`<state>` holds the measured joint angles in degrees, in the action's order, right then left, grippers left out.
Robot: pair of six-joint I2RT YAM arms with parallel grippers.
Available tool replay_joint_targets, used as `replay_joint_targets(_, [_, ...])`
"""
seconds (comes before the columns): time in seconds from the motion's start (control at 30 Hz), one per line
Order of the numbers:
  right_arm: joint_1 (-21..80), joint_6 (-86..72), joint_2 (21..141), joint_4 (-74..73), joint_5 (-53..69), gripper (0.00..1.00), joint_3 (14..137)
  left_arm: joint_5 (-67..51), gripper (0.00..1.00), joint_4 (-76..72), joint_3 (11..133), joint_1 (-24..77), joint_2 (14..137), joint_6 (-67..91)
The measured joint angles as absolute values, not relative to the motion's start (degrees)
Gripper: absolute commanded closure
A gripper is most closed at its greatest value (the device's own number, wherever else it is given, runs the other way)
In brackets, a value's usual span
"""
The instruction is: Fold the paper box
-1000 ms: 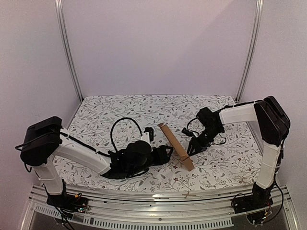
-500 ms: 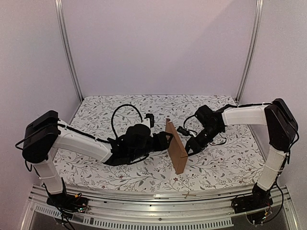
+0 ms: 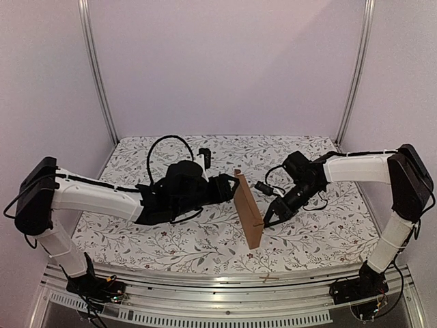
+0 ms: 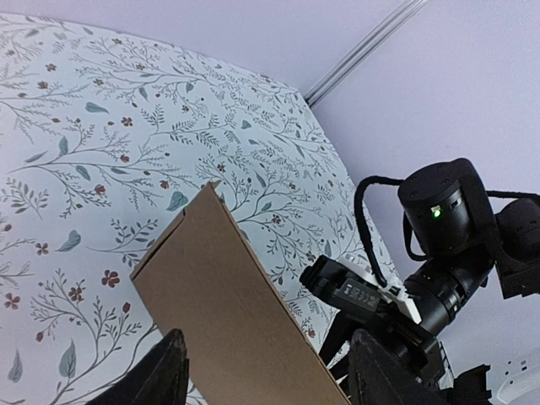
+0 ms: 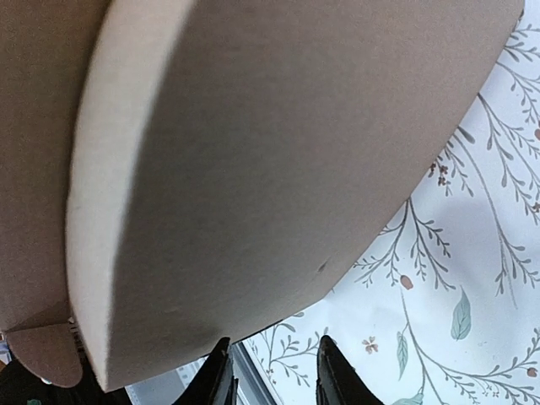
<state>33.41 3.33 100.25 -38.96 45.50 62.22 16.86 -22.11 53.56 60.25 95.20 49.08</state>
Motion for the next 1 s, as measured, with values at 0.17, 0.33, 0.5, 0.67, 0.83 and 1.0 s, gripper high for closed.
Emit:
replay_joint_targets(0.17, [33.63, 3.27, 98.65, -38.33, 47.24, 0.69, 61.84, 16.12, 0.36, -14.61, 57.41, 59.96, 93.84, 49.56])
replay_joint_targets(0.33, [35.79, 2.63, 98.67, -36.71, 48.8, 0.69, 61.82, 15.16, 0.36, -6.31, 64.18, 59.77, 94.35, 50.19])
replay_joint_targets(0.5, [40.23, -2.59, 98.67, -28.53, 53.93, 0.68, 60.27, 14.94, 0.36, -0.05, 66.63, 59.75, 94.32, 50.83])
replay_joint_targets(0.67, [42.72, -7.66, 98.67, -22.55, 57.01, 0.67, 59.16, 14.98, 0.35, 6.2, 66.63, 59.72, 94.21, 50.78])
replay_joint_targets(0.83, [42.13, -8.49, 98.15, -21.23, 57.56, 0.66, 57.52, 13.67, 0.39, 8.88, 66.61, 59.18, 94.11, 50.54])
replay_joint_targets(1.0, [38.74, -6.94, 95.74, -22.7, 57.14, 0.68, 56.88, 11.16, 0.39, 7.86, 66.59, 58.48, 94.41, 50.24])
